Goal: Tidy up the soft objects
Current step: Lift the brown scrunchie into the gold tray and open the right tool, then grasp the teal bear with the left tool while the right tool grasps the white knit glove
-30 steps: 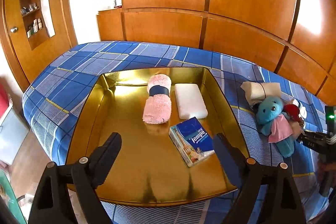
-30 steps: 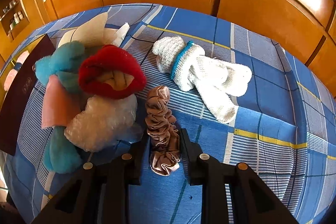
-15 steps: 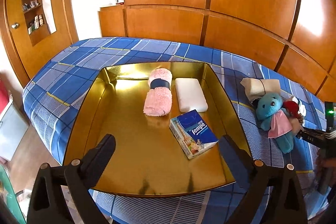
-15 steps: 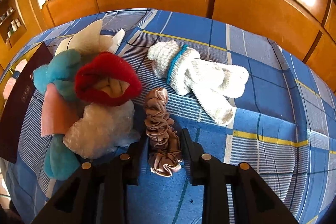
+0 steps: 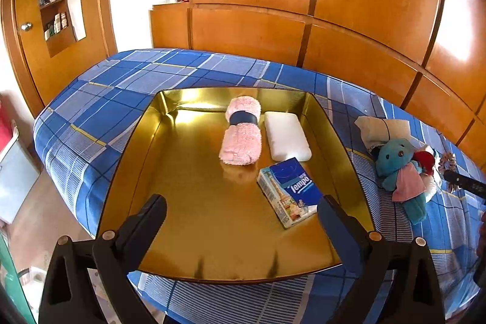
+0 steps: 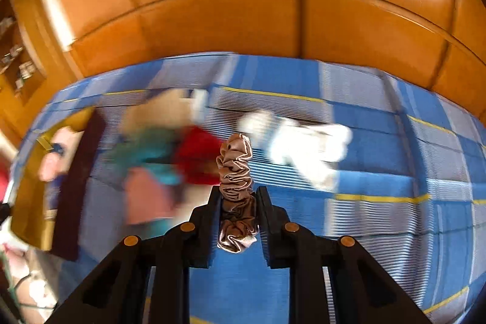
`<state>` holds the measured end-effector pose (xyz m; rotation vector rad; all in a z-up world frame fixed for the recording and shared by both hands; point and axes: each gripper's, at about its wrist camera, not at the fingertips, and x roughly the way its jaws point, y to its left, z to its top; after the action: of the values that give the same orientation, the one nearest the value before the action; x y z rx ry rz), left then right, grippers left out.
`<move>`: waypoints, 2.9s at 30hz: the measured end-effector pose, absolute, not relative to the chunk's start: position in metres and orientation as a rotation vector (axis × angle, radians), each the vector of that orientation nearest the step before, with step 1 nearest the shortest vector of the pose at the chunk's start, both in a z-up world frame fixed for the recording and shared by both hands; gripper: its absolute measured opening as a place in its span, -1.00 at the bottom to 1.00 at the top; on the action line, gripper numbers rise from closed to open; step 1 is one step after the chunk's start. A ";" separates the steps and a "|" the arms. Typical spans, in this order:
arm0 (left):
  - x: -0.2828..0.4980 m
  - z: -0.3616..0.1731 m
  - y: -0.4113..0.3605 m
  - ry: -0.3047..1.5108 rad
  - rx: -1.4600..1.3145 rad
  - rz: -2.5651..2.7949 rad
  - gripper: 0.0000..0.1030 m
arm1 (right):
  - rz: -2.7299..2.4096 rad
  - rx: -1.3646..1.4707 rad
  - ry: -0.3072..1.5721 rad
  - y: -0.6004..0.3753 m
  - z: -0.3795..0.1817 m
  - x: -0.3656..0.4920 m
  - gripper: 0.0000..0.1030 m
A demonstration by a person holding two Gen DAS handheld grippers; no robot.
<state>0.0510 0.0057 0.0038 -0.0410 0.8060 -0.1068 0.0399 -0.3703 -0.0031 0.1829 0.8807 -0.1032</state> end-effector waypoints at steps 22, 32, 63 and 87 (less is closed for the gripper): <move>0.050 0.001 0.077 0.797 -0.167 0.032 0.94 | 0.376 -0.155 1.061 -0.094 -0.027 0.177 -0.47; 0.052 -0.005 0.080 0.812 -0.175 0.044 0.94 | 0.285 -0.280 0.948 -0.089 -0.020 0.156 -0.21; 0.046 0.020 -0.018 0.824 -0.012 -0.263 0.94 | -0.169 0.064 0.808 -0.344 0.012 0.056 -0.21; 0.101 -0.018 -0.222 1.014 0.051 -0.517 0.59 | -0.358 0.390 0.817 -0.462 -0.017 0.024 -0.21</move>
<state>0.1011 -0.2218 -0.0181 0.0509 1.0141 -0.5168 0.0235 -0.4621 -0.0167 0.3895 0.8169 -0.3580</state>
